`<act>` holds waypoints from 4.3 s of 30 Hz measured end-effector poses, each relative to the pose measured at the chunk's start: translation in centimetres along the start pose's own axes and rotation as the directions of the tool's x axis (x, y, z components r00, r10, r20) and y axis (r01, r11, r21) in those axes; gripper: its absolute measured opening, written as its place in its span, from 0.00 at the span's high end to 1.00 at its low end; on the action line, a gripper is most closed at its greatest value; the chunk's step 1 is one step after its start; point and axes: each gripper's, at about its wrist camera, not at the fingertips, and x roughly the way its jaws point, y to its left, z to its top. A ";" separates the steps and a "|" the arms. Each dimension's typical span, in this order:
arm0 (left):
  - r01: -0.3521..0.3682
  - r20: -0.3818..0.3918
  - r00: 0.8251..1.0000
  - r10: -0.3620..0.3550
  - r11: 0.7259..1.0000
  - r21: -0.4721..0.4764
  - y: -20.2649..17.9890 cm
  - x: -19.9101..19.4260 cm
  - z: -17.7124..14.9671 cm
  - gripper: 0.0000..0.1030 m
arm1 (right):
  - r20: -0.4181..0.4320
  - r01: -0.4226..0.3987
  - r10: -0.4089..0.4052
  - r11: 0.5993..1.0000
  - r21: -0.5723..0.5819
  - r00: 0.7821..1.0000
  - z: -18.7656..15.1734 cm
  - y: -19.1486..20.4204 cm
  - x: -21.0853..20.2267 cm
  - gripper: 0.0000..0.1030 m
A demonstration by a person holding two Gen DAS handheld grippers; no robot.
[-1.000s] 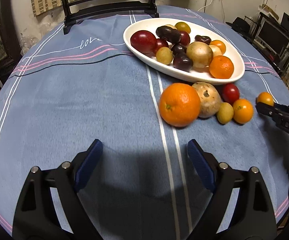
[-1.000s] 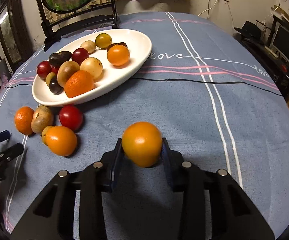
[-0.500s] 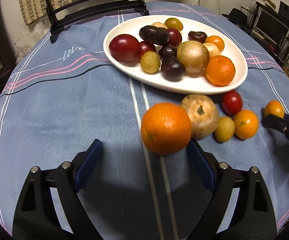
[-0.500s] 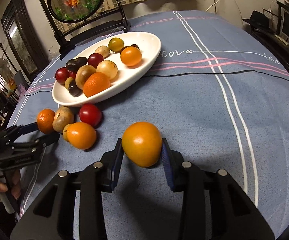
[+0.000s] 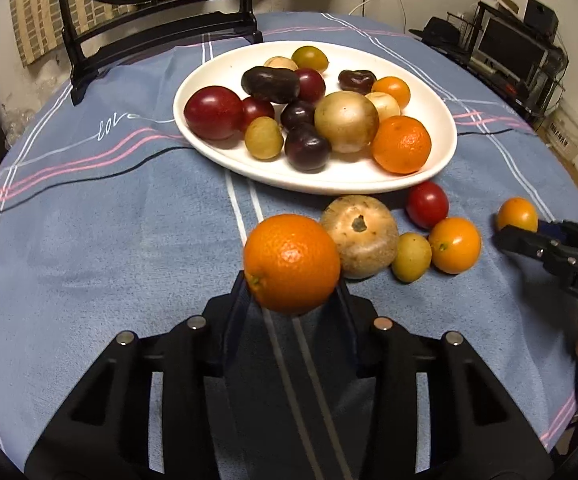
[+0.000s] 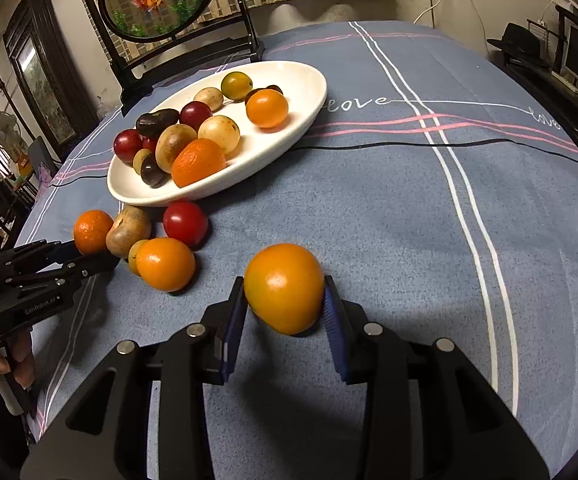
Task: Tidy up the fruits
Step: 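Carry the orange and tangerine onto the white plate and open both tools, then grasp the pale brown fruit with the left tool while the right tool grasps an orange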
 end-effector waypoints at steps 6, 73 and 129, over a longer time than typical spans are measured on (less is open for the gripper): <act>0.008 0.025 1.000 -0.008 1.000 -0.018 0.7 -1.8 -0.6 0.60 | 0.009 0.004 -0.004 1.000 -0.002 1.000 -0.3 0.1 -0.6 0.64; 0.051 0.070 0.997 -0.043 0.991 -0.121 1.8 -3.7 1.9 0.15 | 0.083 0.018 -0.007 0.991 -0.133 0.996 3.1 3.4 -0.5 0.38; 0.008 0.006 1.000 -0.007 0.988 -0.154 2.5 -1.1 -2.4 0.07 | -0.025 0.039 -0.048 0.964 -0.262 0.999 1.1 8.8 3.4 0.63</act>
